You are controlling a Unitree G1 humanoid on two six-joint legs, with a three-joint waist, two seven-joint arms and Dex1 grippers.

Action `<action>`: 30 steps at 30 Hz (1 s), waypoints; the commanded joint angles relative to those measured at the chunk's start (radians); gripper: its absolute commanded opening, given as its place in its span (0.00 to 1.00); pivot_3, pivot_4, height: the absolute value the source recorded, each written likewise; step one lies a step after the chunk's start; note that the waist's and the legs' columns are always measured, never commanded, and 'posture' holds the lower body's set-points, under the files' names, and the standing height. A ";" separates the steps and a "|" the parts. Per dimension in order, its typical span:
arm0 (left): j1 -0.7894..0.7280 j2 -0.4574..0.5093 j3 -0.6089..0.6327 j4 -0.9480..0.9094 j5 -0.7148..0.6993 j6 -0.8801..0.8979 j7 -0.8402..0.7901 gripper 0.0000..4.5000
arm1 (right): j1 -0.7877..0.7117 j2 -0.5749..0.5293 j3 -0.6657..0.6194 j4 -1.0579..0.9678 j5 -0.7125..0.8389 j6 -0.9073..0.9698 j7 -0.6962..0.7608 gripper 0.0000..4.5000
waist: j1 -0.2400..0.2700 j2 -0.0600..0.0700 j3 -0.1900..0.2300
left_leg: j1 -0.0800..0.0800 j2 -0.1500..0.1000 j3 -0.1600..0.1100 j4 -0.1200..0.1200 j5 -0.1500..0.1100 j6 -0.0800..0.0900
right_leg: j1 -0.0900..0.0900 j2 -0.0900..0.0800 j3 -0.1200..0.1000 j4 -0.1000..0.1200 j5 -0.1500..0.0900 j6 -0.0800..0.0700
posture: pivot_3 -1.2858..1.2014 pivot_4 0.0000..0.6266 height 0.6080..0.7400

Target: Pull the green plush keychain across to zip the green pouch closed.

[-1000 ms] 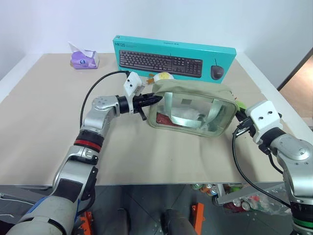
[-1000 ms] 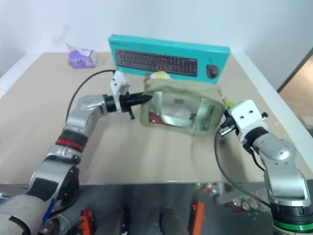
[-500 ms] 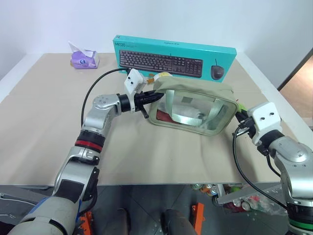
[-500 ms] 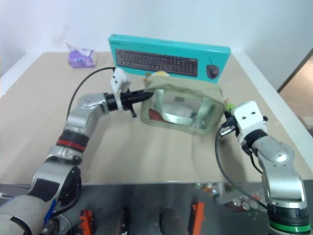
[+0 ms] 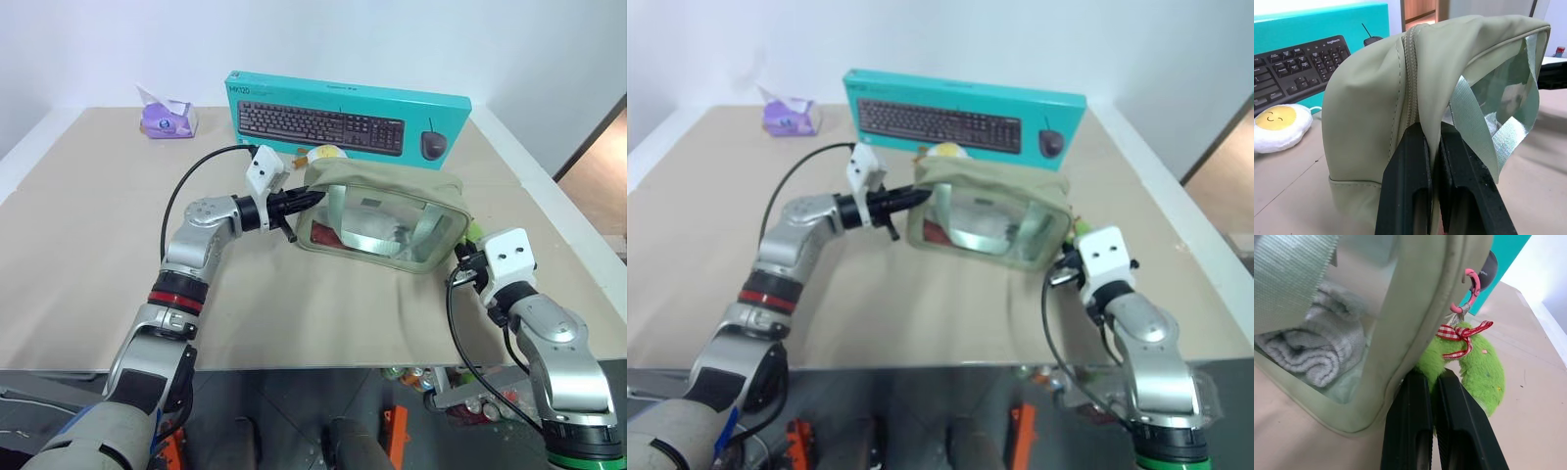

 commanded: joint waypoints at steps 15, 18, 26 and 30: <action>0.010 0.037 0.042 -0.101 -0.063 0.064 -0.019 0.62 | -0.087 -0.046 -0.163 -0.033 0.194 -0.021 0.086 0.60 | 0.002 -0.001 0.000 | 0.002 0.000 0.001 -0.001 0.000 0.000 | 0.002 0.000 0.001 0.000 0.000 0.000 | 0.52 0.24 1.00; 0.027 0.066 0.054 -0.143 -0.083 0.082 -0.040 0.85 | -0.078 -0.087 -0.222 -0.097 0.278 0.005 0.133 0.83 | 0.001 -0.001 0.000 | 0.000 0.000 0.000 -0.001 0.000 0.000 | 0.000 0.000 0.001 0.000 -0.001 0.001 | 0.52 0.24 1.00; 0.104 0.151 0.092 -0.278 -0.124 0.141 -0.037 1.00 | 0.077 -0.175 -0.311 -0.181 0.376 0.034 0.257 0.99 | 0.002 -0.001 0.000 | 0.000 0.000 -0.002 -0.001 0.000 0.000 | 0.000 0.000 -0.001 0.000 -0.001 0.000 | 0.52 0.24 1.00; 0.169 0.181 0.100 -0.343 -0.122 0.149 -0.019 1.00 | 0.166 -0.199 -0.322 -0.197 0.386 0.022 0.318 0.99 | 0.002 -0.001 0.000 | 0.001 0.000 -0.001 0.000 0.000 0.000 | 0.002 -0.001 -0.001 0.000 0.000 0.000 | 0.52 0.24 1.00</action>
